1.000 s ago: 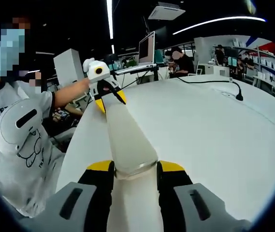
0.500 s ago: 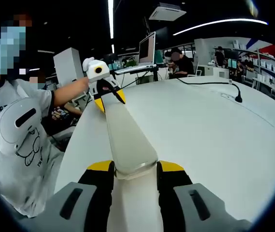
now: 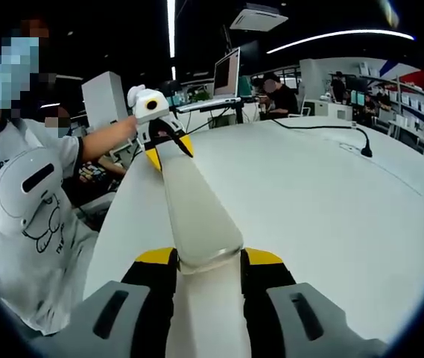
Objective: Arrange the utensils inside the cutlery case until each visible utensil rests in its matching compartment.
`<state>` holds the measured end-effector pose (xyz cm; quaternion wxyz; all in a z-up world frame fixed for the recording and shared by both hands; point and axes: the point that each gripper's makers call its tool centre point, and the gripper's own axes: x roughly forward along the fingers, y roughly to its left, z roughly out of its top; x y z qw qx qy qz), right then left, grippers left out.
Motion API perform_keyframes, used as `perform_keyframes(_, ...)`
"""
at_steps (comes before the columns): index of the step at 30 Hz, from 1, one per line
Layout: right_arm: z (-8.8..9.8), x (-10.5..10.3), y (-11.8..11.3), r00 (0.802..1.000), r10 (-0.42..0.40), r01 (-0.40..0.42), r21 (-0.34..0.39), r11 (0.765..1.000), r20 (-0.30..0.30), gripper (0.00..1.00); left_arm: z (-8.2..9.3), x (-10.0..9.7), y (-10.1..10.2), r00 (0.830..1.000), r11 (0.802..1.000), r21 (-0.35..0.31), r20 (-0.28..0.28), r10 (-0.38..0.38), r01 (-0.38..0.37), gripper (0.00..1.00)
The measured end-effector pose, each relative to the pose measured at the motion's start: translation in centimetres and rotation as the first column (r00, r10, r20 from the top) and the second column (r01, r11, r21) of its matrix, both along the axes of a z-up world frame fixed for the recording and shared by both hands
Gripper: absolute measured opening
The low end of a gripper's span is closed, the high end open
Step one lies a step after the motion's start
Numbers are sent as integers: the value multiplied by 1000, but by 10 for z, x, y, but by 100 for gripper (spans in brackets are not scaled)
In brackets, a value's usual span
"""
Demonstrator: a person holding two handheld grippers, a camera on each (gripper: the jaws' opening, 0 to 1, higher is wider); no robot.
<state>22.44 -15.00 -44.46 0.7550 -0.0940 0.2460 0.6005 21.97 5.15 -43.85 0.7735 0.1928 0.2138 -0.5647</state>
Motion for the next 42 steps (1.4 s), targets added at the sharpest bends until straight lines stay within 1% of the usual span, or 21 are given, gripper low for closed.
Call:
perform_keyframes(8,2,-1,-1,1000,0,0,4,1000,4,34,2,0,3,1000,1000,-16,-2,3,-3,42)
perform_keyframes(12,6,-1,-1,1000,-1,1,9,1000,6,37,13,-2,4,1000,998,-67,-5,11,-12,48)
perform_keyframes(15,10,0,-3,1000,-9,9,18,1000,8,37,19,-8,7,1000,996,-88,-3,9,-9,50)
perform_keyframes(17,11,2,-5,1000,-19,19,24,1000,11,37,25,-8,12,1000,995,-101,6,23,-22,50)
perform_keyframes(19,12,4,-6,999,-33,33,32,999,12,37,32,-8,14,999,991,-130,9,39,-38,49)
perform_keyframes(20,13,6,-6,999,-40,40,39,998,11,37,36,-7,14,998,986,-155,5,55,-53,49)
perform_keyframes(22,13,5,-4,998,-54,54,47,997,8,37,44,-3,15,996,977,-195,1,89,-87,44)
perform_keyframes(24,13,4,-1,998,-66,66,61,996,3,35,40,9,22,985,970,-170,-14,173,-172,38)
perform_keyframes(26,15,3,1,996,-85,85,78,993,-1,33,33,19,28,972,964,-130,14,235,-231,36)
perform_keyframes(28,15,3,2,995,-105,104,87,991,1,30,31,19,23,970,962,-135,21,241,-236,32)
perform_keyframes(30,14,3,2,993,-116,115,90,989,6,27,35,17,16,971,958,-168,17,237,-231,28)
perform_keyframes(31,13,2,3,993,-119,118,91,989,6,26,38,16,12,971,954,-191,15,238,-231,27)
perform_keyframes(33,11,1,5,992,-128,127,97,987,10,25,40,15,7,971,951,-208,13,237,-229,27)
perform_keyframes(34,11,0,7,991,-135,134,104,985,6,23,41,15,4,970,948,-217,19,243,-233,26)
perform_keyframes(36,9,-2,10,985,-166,171,113,979,-47,18,47,19,-1,950,910,-279,-28,312,-308,28)
perform_keyframes(37,11,-3,13,984,-171,175,127,976,-46,17,51,18,-4,947,897,-311,-32,320,-313,28)
perform_keyframes(38,12,-4,14,983,-179,183,138,973,-44,17,52,17,-5,941,888,-319,-43,335,-331,26)
perform_keyframes(39,13,-5,16,980,-193,196,150,969,-36,17,52,18,-5,929,874,-324,-47,368,-363,25)
perform_keyframes(40,15,-5,17,978,-209,210,161,964,-24,17,52,20,-3,920,870,-320,-13,393,-376,25)
perform_keyframes(41,17,-1,18,970,-242,239,170,956,-4,17,51,21,-3,912,865,-317,2,411,-389,25)
perform_keyframes(42,18,2,18,961,-276,268,177,947,21,17,47,21,-1,902,861,-303,5,431,-409,25)
